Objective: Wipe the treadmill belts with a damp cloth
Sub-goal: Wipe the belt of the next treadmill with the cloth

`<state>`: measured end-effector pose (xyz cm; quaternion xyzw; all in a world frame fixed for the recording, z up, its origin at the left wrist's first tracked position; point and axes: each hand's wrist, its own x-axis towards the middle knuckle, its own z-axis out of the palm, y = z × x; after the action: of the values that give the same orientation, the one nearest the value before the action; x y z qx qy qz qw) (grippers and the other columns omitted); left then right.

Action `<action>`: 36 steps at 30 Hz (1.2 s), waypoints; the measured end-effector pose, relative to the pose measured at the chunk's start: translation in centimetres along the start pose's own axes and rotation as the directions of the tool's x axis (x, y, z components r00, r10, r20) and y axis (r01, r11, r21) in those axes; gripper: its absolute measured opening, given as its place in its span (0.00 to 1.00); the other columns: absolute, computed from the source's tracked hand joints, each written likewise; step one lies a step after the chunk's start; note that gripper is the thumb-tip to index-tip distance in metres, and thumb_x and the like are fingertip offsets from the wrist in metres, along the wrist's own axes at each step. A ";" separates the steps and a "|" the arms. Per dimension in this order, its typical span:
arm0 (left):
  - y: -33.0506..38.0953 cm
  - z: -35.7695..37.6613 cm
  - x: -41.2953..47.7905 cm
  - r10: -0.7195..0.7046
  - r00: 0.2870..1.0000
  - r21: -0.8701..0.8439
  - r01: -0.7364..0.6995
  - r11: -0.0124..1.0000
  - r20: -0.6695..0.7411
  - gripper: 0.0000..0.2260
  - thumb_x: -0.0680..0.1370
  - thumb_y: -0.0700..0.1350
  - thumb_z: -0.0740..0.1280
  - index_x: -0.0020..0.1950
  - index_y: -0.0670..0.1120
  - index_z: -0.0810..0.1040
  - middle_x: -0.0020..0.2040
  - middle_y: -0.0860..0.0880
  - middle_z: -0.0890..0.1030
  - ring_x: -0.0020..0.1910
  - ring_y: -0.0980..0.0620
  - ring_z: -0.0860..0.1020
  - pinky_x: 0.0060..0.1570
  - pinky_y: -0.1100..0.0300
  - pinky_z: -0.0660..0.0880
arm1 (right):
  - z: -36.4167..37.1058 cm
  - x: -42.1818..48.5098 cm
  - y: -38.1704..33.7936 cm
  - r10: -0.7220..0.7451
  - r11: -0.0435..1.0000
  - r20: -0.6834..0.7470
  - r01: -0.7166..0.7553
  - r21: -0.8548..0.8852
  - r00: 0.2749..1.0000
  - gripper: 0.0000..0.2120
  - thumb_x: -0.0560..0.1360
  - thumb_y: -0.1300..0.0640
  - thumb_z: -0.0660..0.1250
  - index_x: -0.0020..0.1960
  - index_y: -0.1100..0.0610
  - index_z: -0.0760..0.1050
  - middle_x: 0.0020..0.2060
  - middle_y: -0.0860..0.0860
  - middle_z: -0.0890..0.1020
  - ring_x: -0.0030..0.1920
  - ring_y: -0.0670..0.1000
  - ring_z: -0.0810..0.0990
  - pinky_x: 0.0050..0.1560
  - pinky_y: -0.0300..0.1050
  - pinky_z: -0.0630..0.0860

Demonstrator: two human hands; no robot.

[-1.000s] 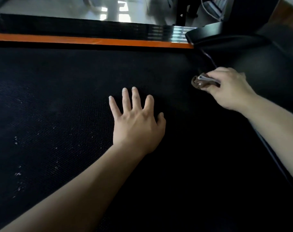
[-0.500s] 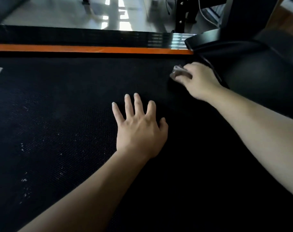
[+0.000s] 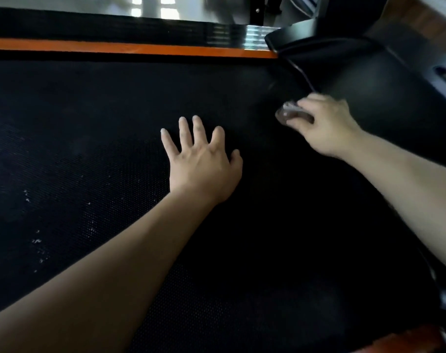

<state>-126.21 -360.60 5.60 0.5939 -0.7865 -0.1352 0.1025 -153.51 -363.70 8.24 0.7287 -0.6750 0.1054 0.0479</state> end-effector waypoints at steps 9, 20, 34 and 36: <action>-1.1 -1.9 -7.1 0.155 0.980 -0.029 -0.153 0.988 0.124 0.28 0.84 0.61 0.53 0.83 0.54 0.56 0.85 0.43 0.47 0.84 0.44 0.40 0.80 0.39 0.36 | -1.4 -3.6 0.4 0.070 0.985 -0.075 -0.081 -0.154 0.995 0.20 0.78 0.42 0.62 0.58 0.55 0.78 0.54 0.58 0.79 0.58 0.63 0.75 0.57 0.58 0.65; -2.5 -1.5 -13.9 0.196 0.971 0.028 -0.202 0.979 0.139 0.31 0.84 0.63 0.48 0.84 0.53 0.51 0.85 0.43 0.44 0.83 0.44 0.37 0.79 0.39 0.34 | -3.7 -17.1 -5.4 0.110 0.993 0.046 -0.112 0.024 0.993 0.16 0.75 0.43 0.67 0.52 0.55 0.79 0.47 0.50 0.78 0.52 0.56 0.79 0.53 0.57 0.72; -2.9 -0.8 -14.2 0.224 0.970 0.071 -0.231 0.970 0.096 0.31 0.83 0.63 0.47 0.84 0.52 0.52 0.85 0.42 0.46 0.84 0.43 0.40 0.80 0.38 0.38 | -4.0 -19.7 -8.2 0.304 0.953 -0.030 -0.304 -0.002 0.952 0.14 0.75 0.41 0.67 0.47 0.52 0.76 0.43 0.49 0.75 0.49 0.57 0.78 0.52 0.55 0.70; -3.0 -0.8 -14.3 0.229 0.969 0.072 -0.235 0.969 0.089 0.31 0.83 0.63 0.47 0.84 0.51 0.52 0.85 0.42 0.46 0.84 0.43 0.40 0.80 0.38 0.38 | -4.7 -21.6 -9.3 0.193 0.978 0.033 -0.195 0.073 0.981 0.16 0.73 0.38 0.66 0.46 0.51 0.77 0.41 0.45 0.73 0.44 0.51 0.77 0.50 0.55 0.73</action>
<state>-119.31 -347.73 5.37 0.4956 -0.8589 -0.1137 0.0618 -146.12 -340.88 8.80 0.6620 -0.7388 0.1259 0.0008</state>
